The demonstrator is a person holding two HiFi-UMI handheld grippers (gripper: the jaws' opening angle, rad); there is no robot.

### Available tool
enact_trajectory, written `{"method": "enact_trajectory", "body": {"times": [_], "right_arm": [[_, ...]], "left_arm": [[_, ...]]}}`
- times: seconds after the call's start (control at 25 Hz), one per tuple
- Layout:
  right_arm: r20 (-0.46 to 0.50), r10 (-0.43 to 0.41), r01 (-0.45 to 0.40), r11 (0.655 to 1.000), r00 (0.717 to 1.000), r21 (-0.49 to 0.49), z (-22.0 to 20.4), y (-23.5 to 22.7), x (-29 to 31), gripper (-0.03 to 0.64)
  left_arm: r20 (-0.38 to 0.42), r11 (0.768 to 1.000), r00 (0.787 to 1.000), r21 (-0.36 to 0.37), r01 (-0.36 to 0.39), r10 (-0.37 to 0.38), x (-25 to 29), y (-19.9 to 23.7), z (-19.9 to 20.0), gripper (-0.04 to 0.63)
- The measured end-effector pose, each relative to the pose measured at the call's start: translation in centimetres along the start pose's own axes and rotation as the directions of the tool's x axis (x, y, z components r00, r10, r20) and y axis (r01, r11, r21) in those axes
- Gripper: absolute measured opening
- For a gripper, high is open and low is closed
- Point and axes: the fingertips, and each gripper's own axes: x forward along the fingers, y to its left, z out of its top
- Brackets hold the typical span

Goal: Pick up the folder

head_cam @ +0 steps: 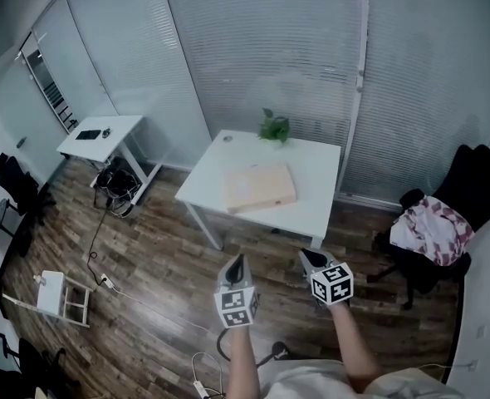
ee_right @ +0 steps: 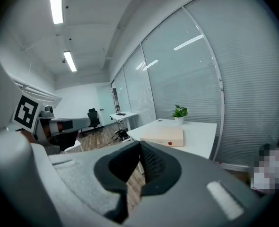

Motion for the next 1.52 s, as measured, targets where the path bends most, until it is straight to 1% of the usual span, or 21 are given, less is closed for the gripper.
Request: {"method": "enact_trajectory", "body": {"times": [0.2,0.32,0.44,0.6,0.76,0.92,1.08,1.24,1.36,1.52], "right_arm": [[-0.029,-0.013,0.011,0.998,1.0,-0.064,0.8,-0.2,1.0,0.002],[-0.028,-0.041,0.04,0.998,0.999,-0.052,0.9,-1.0,1.3,0.002],[-0.03,-0.051,0.05,0.998,0.998,-0.032,0.8,-1.1,2.0,0.002],[-0.051,-0.062,0.06,0.997,0.997,-0.051,0.2,-1.3,3.0,0.002],[-0.062,-0.058,0.055,0.997,0.996,-0.052,0.0,-1.7,4.9,0.002],[-0.061,-0.052,0.05,0.998,0.997,-0.033,0.6,-3.3,7.1,0.002],[-0.029,-0.04,0.04,0.999,0.999,-0.025,3.0,-5.0,10.1,0.002],[0.001,-0.034,0.034,0.999,0.999,-0.018,5.9,-6.8,12.6,0.002],[0.003,-0.031,0.031,0.999,1.0,-0.02,7.2,-8.2,14.1,0.002],[-0.001,-0.026,0.026,0.999,1.0,-0.02,8.4,-10.3,16.0,0.002]], "left_arm": [[-0.002,0.999,1.0,-0.036,-0.024,0.024,0.7,3.2,-1.3,0.008],[-0.012,0.999,1.0,-0.037,-0.018,0.017,1.0,4.2,-1.7,0.008],[0.001,0.999,1.0,-0.041,-0.028,0.028,1.2,5.5,-1.3,0.008],[0.025,0.998,0.999,-0.05,-0.022,0.023,2.0,6.0,-1.0,0.008],[-0.018,0.999,1.0,-0.051,-0.019,0.018,3.5,6.6,-2.2,0.008],[0.005,0.999,1.0,-0.044,-0.012,0.012,5.5,6.9,-1.0,0.008],[0.005,0.999,1.0,-0.023,-0.026,0.026,8.7,8.2,0.2,0.008],[0.017,1.0,1.0,-0.007,-0.021,0.021,12.1,8.9,2.7,0.008],[0.02,1.0,1.0,-0.003,-0.009,0.01,14.3,9.0,3.9,0.008],[0.016,1.0,1.0,0.0,-0.022,0.022,17.2,9.1,4.8,0.008]]}}
